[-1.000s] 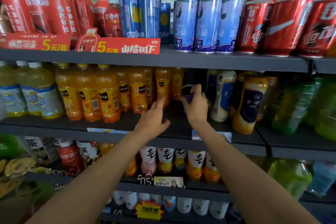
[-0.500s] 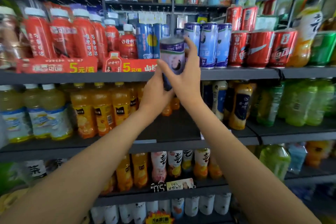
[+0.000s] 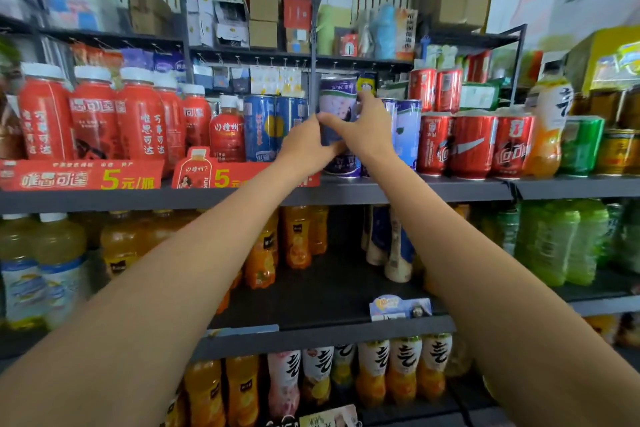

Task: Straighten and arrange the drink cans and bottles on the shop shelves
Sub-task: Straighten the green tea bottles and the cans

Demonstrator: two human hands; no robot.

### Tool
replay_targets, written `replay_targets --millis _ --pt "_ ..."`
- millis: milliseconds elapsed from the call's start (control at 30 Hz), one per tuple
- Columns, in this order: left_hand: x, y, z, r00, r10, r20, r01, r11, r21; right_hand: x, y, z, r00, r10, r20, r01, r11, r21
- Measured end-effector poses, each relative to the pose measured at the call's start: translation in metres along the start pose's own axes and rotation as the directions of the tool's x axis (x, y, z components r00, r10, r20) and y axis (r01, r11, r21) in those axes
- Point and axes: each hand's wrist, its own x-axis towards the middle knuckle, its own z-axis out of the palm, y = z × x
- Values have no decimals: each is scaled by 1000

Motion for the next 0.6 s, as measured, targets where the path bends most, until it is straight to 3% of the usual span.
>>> replay_targets --millis 100,300,433,600 --pt "6 -6 9 999 -39 33 33 983 179 1 8 4 1000 25 16 -23 992 -122" --pt "9 -3 19 999 -34 5 33 991 133 -6 24 0 999 -33 4 33 966 -258" --pt "12 2 27 998 -64 -18 66 988 143 -9 31 -4 1000 -27 -16 22 966 -259" --pt "15 9 38 993 -77 -85 99 952 289 -8 39 -4 999 32 -7 -33 960 -278"
